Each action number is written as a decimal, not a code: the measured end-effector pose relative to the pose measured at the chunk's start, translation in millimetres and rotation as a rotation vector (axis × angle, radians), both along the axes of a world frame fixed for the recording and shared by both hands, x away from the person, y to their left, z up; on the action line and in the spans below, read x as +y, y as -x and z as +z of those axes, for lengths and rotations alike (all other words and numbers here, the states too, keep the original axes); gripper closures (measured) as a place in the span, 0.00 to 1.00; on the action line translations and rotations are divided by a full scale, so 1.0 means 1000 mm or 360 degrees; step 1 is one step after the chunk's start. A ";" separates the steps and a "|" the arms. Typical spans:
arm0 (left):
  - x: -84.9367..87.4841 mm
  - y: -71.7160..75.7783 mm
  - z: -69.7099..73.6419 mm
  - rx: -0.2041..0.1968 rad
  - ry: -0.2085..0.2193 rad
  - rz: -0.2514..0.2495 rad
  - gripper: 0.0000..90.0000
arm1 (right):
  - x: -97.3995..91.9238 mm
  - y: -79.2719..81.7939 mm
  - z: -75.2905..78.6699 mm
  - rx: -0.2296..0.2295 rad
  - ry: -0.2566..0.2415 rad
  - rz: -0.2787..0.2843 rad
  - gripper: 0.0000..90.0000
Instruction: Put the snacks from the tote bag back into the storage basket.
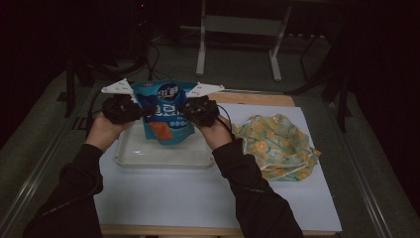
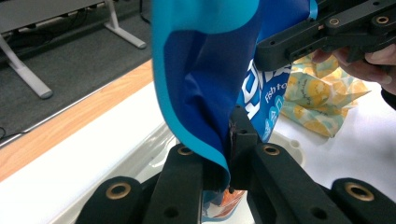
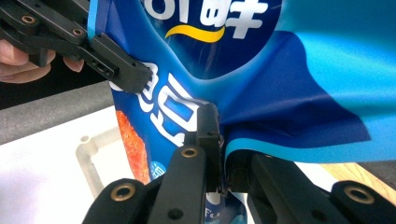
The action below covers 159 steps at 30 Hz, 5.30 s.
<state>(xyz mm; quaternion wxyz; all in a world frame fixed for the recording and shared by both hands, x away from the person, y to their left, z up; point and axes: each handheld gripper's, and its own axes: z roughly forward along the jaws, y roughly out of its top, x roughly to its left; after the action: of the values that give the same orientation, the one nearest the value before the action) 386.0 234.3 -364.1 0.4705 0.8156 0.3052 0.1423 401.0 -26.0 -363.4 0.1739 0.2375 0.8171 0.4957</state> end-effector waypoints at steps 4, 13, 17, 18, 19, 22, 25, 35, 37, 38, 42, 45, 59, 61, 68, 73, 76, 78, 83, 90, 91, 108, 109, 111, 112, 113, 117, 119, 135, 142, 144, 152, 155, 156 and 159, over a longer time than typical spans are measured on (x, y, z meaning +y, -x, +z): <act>0.000 -0.004 -0.014 0.0021 -0.0007 0.0006 0.96 | 0.002 -0.003 -0.014 0.0021 -0.0001 -0.0016 0.97; 0.001 -0.011 -0.042 0.0056 -0.0020 -0.0008 0.96 | 0.004 -0.009 -0.043 0.0079 0.0015 -0.0038 0.97; 0.003 -0.012 -0.049 0.0044 -0.0034 -0.0029 0.96 | 0.005 -0.009 -0.051 0.0082 0.0008 -0.0041 0.97; 0.003 -0.012 -0.050 0.0044 -0.0036 -0.0032 0.96 | 0.005 -0.009 -0.052 0.0081 0.0012 -0.0043 0.97; 0.004 -0.013 -0.050 0.0045 -0.0037 -0.0030 0.96 | 0.006 -0.009 -0.053 0.0080 0.0015 -0.0043 0.97; 0.004 -0.013 -0.053 0.0045 -0.0045 -0.0040 0.96 | 0.007 -0.009 -0.056 0.0084 0.0019 -0.0048 0.97; 0.005 -0.014 -0.057 0.0046 -0.0051 -0.0059 0.96 | 0.007 -0.009 -0.060 0.0096 0.0017 -0.0046 0.97; 0.013 -0.012 -0.070 0.0037 0.0059 -0.0108 0.95 | 0.006 -0.004 -0.068 0.0075 -0.0006 -0.0049 0.97; 0.013 -0.011 -0.069 0.0040 0.0053 -0.0107 0.94 | 0.006 -0.003 -0.068 0.0077 -0.0004 -0.0041 0.97; 0.013 -0.011 -0.068 0.0031 0.0034 -0.0106 0.94 | 0.006 -0.002 -0.068 0.0075 -0.0003 -0.0040 0.97; 0.013 -0.009 -0.067 0.0028 0.0027 -0.0092 0.90 | 0.004 -0.002 -0.068 0.0082 -0.0011 -0.0035 0.95; 0.014 -0.008 -0.068 0.0026 0.0040 -0.0083 0.86 | 0.001 -0.003 -0.067 0.0099 -0.0024 -0.0024 0.89; 0.013 -0.001 -0.060 -0.0008 0.0100 -0.0059 0.65 | -0.013 -0.005 -0.058 0.0104 -0.0074 -0.0019 0.54; 0.015 0.001 -0.060 -0.0014 0.0112 -0.0027 0.60 | -0.016 -0.005 -0.055 0.0099 -0.0087 -0.0024 0.49; 0.022 0.009 -0.056 -0.0003 0.0161 0.0045 0.38 | -0.025 -0.002 -0.049 0.0088 -0.0082 -0.0030 0.33; 0.026 0.016 -0.057 0.0017 0.0152 0.0031 0.12 | -0.028 0.000 -0.049 0.0096 -0.0042 -0.0022 0.21; 0.025 0.022 -0.059 0.0027 0.0117 0.0027 0.04 | -0.032 0.003 -0.048 0.0094 -0.0043 -0.0008 0.18; 0.025 0.025 -0.060 0.0027 0.0108 0.0052 0.02 | -0.035 0.004 -0.047 0.0102 -0.0053 -0.0010 0.18; 0.030 0.036 -0.064 0.0025 0.0194 0.0083 0.02 | -0.043 0.007 -0.045 0.0093 -0.0049 -0.0037 0.18; 0.031 0.054 -0.069 -0.0004 0.0215 0.0134 0.02 | -0.056 0.014 -0.046 0.0084 -0.0042 -0.0026 0.18; 0.031 0.056 -0.070 -0.0007 0.0224 0.0142 0.02 | -0.059 0.015 -0.046 0.0087 -0.0045 -0.0021 0.18; 0.008 0.094 -0.080 -0.0022 0.0249 0.0094 0.02 | -0.115 0.045 -0.052 0.0062 -0.0032 -0.0037 0.19; 0.006 0.097 -0.081 -0.0025 0.0271 0.0088 0.02 | -0.119 0.047 -0.052 0.0062 -0.0035 -0.0039 0.19; 0.003 0.101 -0.084 -0.0019 0.0312 0.0082 0.02 | -0.127 0.051 -0.053 0.0053 -0.0032 -0.0050 0.19; 0.001 0.104 -0.086 -0.0017 0.0324 0.0078 0.02 | -0.131 0.053 -0.053 0.0052 -0.0032 -0.0052 0.19; -0.002 0.106 -0.087 -0.0016 0.0317 0.0075 0.02 | -0.135 0.055 -0.053 0.0046 -0.0031 -0.0055 0.19; -0.015 0.113 -0.096 0.0013 0.0275 0.0042 0.02 | -0.153 0.063 -0.052 0.0038 -0.0040 -0.0084 0.19; -0.018 0.115 -0.097 0.0017 0.0282 0.0028 0.02 | -0.161 0.067 -0.053 0.0028 -0.0044 -0.0102 0.19; -0.061 0.123 -0.112 0.0038 0.0275 -0.0108 0.02 | -0.229 0.096 -0.080 0.0073 -0.0064 -0.0250 0.19; -0.080 0.126 -0.114 0.0043 0.0257 -0.0175 0.02 | -0.251 0.109 -0.089 0.0073 -0.0049 -0.0299 0.19; -0.087 0.127 -0.116 0.0048 0.0247 -0.0193 0.02 | -0.257 0.114 -0.092 0.0063 -0.0036 -0.0320 0.19; -0.099 0.129 -0.126 0.0050 0.0235 -0.0186 0.02 | -0.283 0.131 -0.101 0.0043 -0.0086 -0.0431 0.19; -0.104 0.129 -0.128 0.0048 0.0226 -0.0194 0.02 | -0.291 0.136 -0.103 0.0036 -0.0101 -0.0479 0.19; -0.106 0.128 -0.128 0.0050 0.0232 -0.0195 0.02 | -0.294 0.137 -0.104 0.0036 -0.0100 -0.0492 0.19; -0.109 0.128 -0.130 0.0040 0.0231 -0.0194 0.02 | -0.300 0.139 -0.109 0.0021 -0.0089 -0.0541 0.19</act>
<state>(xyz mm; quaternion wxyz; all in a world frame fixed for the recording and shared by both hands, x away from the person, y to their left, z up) 258.0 124.9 -494.3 0.5322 0.7982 0.2704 0.0807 261.9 -325.8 -472.1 0.2432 0.3802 0.7521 0.4803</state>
